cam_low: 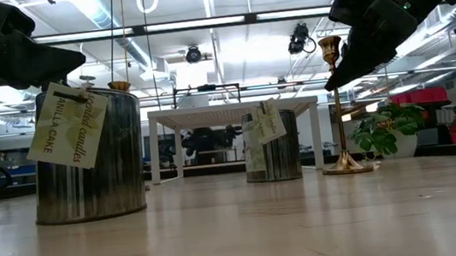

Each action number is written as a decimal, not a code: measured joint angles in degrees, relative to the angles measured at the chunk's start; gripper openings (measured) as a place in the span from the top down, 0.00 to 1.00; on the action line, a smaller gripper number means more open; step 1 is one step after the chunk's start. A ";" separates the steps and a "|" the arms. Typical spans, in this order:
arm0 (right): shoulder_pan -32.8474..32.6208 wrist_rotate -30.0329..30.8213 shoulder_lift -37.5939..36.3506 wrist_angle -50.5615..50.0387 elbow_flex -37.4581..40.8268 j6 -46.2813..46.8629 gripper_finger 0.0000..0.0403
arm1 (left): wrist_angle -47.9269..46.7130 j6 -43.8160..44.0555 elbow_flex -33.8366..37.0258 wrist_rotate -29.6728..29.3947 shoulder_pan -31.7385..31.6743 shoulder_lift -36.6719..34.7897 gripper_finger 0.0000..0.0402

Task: Pick & Place candle stick holders
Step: Put the right candle holder on the shelf

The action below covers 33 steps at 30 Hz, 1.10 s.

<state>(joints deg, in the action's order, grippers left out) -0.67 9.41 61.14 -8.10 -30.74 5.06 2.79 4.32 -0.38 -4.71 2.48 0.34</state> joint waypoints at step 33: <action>-0.02 -1.50 -0.04 0.07 0.00 -1.25 0.95 | 0.00 0.00 0.00 0.02 -0.02 0.00 0.92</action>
<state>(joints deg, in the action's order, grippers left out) -0.69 7.91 61.10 -8.02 -30.74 3.81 2.79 4.32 -0.38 -4.69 2.46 0.34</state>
